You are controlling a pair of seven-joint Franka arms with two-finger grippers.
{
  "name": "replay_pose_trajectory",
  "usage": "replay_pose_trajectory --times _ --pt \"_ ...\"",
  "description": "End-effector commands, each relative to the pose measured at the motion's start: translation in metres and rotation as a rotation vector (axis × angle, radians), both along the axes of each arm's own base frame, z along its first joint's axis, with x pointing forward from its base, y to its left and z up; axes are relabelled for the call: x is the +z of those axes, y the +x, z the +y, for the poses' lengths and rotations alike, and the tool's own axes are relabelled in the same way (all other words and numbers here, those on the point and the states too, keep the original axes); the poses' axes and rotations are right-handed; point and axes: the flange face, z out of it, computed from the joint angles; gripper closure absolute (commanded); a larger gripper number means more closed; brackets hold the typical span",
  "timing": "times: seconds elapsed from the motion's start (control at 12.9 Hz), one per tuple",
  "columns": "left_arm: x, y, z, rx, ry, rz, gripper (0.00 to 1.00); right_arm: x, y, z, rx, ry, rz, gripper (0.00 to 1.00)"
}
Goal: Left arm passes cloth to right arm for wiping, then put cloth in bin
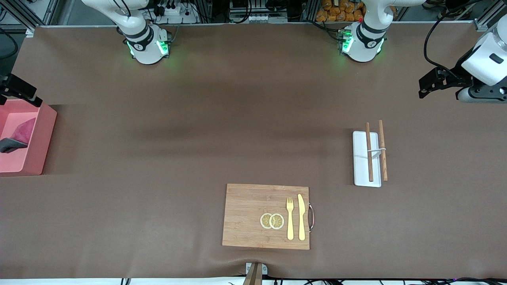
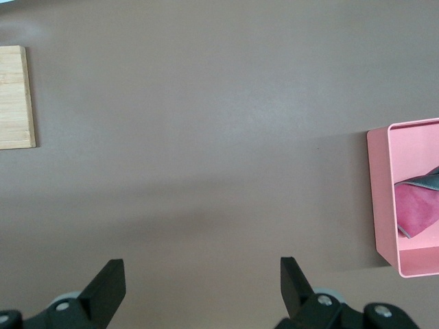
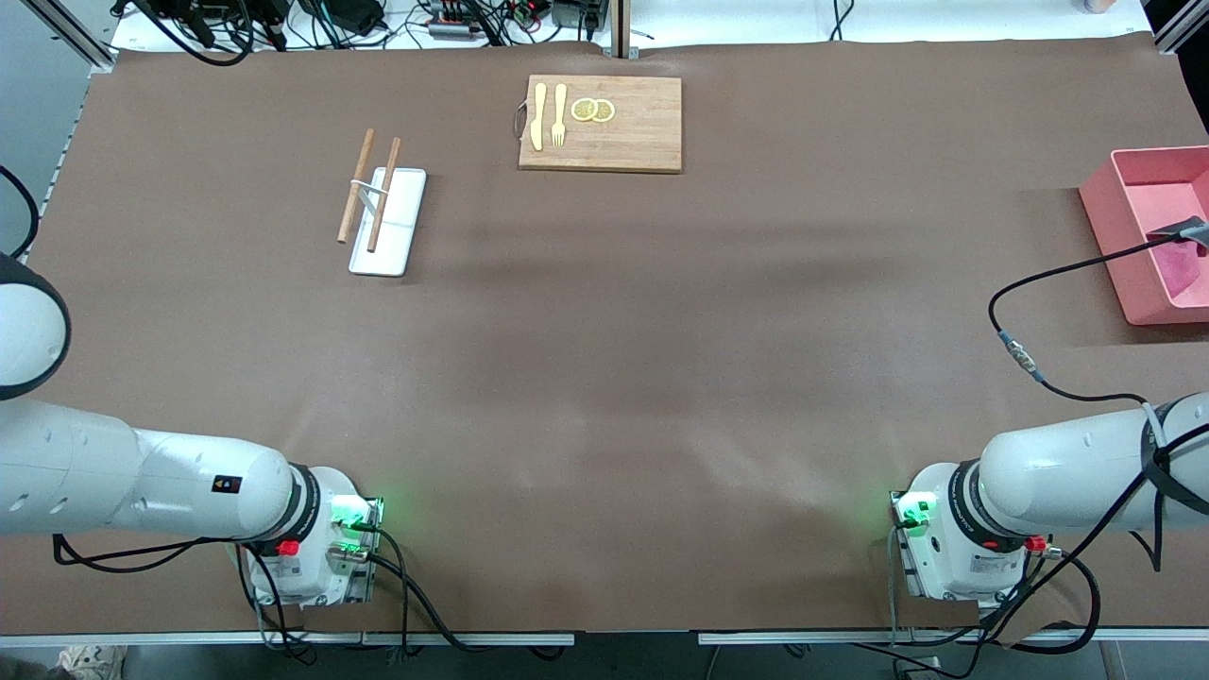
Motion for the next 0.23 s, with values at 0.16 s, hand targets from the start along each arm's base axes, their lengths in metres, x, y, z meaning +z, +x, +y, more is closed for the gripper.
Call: replay_pose_trajectory --times 0.16 --pt "0.0014 0.0013 0.0015 0.011 -0.018 -0.008 0.0 0.0002 -0.0034 -0.0013 0.018 -0.014 0.003 0.0"
